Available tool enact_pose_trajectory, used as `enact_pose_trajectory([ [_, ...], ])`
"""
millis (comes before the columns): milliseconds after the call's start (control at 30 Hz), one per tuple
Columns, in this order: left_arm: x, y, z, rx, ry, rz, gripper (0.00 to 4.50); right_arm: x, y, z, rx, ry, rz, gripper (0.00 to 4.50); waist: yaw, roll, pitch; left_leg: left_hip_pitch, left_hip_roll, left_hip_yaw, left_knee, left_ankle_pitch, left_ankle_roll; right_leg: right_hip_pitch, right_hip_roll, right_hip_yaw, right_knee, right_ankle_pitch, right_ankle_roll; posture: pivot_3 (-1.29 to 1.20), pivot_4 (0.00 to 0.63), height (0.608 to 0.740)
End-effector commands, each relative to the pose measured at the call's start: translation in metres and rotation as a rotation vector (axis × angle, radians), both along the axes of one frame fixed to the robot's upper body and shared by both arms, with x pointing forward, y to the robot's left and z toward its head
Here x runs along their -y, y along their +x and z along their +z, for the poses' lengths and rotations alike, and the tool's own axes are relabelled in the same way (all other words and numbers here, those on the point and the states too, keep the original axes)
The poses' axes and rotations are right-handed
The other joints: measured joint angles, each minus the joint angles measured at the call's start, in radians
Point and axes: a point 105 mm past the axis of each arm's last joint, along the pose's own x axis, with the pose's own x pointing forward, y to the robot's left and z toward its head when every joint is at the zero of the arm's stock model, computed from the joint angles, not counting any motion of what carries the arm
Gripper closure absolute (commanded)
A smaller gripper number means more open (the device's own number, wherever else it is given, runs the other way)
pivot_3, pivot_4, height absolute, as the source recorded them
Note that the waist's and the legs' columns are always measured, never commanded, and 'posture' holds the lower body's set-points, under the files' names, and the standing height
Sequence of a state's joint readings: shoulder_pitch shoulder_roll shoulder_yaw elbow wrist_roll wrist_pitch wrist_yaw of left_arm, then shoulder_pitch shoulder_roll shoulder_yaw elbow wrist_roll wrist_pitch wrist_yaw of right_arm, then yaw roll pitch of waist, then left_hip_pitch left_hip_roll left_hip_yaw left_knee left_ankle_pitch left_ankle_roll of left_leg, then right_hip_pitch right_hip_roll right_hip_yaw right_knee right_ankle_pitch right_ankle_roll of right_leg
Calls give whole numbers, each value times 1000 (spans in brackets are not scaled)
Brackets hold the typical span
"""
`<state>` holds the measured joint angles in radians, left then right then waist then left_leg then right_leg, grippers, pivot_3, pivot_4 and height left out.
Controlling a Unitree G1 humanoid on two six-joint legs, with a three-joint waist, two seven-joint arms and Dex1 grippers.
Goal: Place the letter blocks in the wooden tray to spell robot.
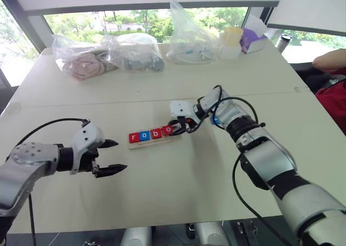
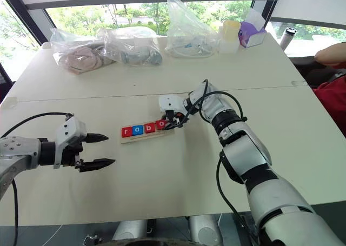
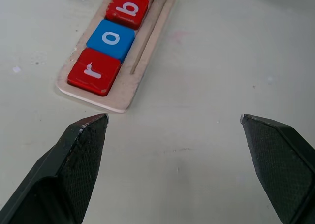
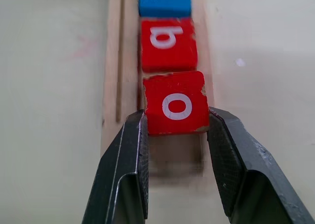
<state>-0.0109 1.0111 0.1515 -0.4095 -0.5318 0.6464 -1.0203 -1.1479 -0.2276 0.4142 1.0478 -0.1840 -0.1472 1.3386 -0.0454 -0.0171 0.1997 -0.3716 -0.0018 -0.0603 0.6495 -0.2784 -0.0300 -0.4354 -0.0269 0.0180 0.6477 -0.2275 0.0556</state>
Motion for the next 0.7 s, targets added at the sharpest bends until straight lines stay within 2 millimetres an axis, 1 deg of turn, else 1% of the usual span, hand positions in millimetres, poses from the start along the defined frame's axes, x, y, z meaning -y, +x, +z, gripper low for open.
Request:
enact_pose_trajectory([
  [33, 2, 2, 5, 28, 1, -4, 0, -7, 2, 16, 39, 32, 17, 3385, 0, 0, 0, 0, 0, 0, 0, 0, 0, 0, 0, 0, 0, 0, 0, 0, 150, 740],
  [300, 2, 2, 1, 24, 6, 0, 0, -12, 1, 17, 27, 42, 18, 3385, 0, 0, 0, 0, 0, 0, 0, 0, 0, 0, 0, 0, 0, 0, 0, 0, 150, 740],
  [533, 3, 5, -1, 29, 14, -2, 0, -10, -1, 13, -1, 33, 3, 3385, 0, 0, 0, 0, 0, 0, 0, 0, 0, 0, 0, 0, 0, 0, 0, 0, 150, 740],
  [633, 4, 7, -2, 33, 17, -4, 0, -10, -2, 14, -12, 42, 1, 3385, 0, 0, 0, 0, 0, 0, 0, 0, 0, 0, 0, 0, 0, 0, 0, 0, 150, 740],
  [667, 3, 7, -2, 34, 17, -4, 0, -11, -1, 16, -10, 49, -4, 2337, 0, 0, 0, 0, 0, 0, 0, 0, 0, 0, 0, 0, 0, 0, 0, 0, 150, 740],
  [700, 3, 8, -2, 35, 18, -4, 0, -12, 0, 18, -7, 60, -13, 1935, 0, 0, 0, 0, 0, 0, 0, 0, 0, 0, 0, 0, 0, 0, 0, 0, 150, 740],
])
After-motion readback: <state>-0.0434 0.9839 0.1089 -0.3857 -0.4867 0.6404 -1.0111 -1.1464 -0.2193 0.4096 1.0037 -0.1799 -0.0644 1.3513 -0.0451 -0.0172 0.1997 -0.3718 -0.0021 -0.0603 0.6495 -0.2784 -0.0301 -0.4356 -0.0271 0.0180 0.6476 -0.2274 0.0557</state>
